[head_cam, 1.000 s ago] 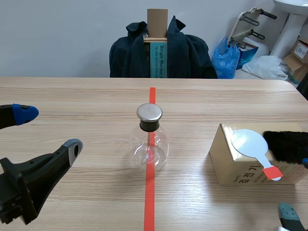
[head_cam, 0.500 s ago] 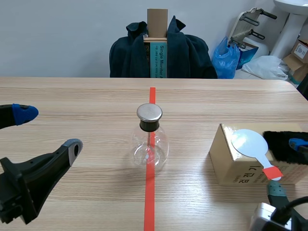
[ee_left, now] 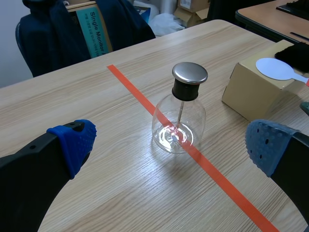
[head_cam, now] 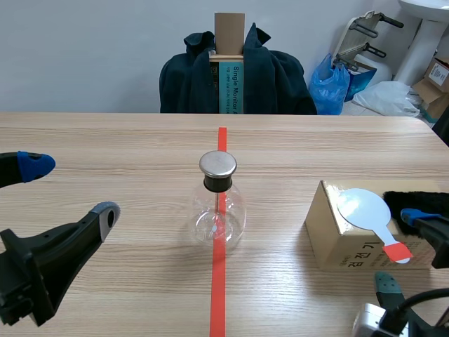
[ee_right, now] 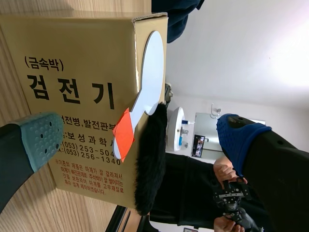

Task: Do the electroscope experiment.
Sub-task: 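Pick up the white charging plate, then bring the plate to the electroscope and point at the metal foil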

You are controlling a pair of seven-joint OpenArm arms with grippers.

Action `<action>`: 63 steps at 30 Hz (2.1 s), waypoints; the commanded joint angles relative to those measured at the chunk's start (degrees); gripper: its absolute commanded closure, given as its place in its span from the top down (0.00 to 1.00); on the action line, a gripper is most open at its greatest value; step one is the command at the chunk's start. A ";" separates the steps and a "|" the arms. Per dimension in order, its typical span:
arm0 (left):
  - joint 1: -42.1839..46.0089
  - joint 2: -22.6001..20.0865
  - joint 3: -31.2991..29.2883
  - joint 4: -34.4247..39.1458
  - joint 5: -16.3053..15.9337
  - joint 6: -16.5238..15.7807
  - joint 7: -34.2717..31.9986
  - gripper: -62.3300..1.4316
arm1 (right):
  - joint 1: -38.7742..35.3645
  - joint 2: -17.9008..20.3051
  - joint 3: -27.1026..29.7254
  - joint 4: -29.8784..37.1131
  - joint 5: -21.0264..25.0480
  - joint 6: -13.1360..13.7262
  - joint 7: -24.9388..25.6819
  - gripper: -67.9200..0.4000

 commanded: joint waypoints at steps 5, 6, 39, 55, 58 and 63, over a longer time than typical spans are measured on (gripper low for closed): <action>0.44 -0.15 0.04 1.07 -0.37 -0.04 -0.66 1.00 | 0.66 0.33 0.57 0.26 0.17 -0.61 -0.50 0.90; 0.44 -0.15 0.04 1.07 -0.37 -0.04 -0.66 1.00 | 0.66 0.33 0.74 0.26 0.17 -0.61 -0.48 0.84; 1.29 -0.42 -4.35 0.00 4.02 1.84 3.98 0.07 | 0.52 0.61 2.99 0.94 0.26 -7.96 -0.02 0.02; -7.98 -10.99 1.79 -24.74 4.83 -3.69 -16.39 0.07 | 0.02 7.28 8.00 16.52 15.67 -11.21 -0.04 0.02; -14.19 -11.74 6.56 -29.68 4.85 -3.98 -17.97 0.07 | 1.60 7.28 10.23 19.93 17.92 -11.21 -0.02 0.02; -25.79 -11.56 16.22 -37.42 4.92 -4.00 -19.43 0.08 | 4.31 7.28 12.17 22.91 19.04 -11.21 -0.02 0.02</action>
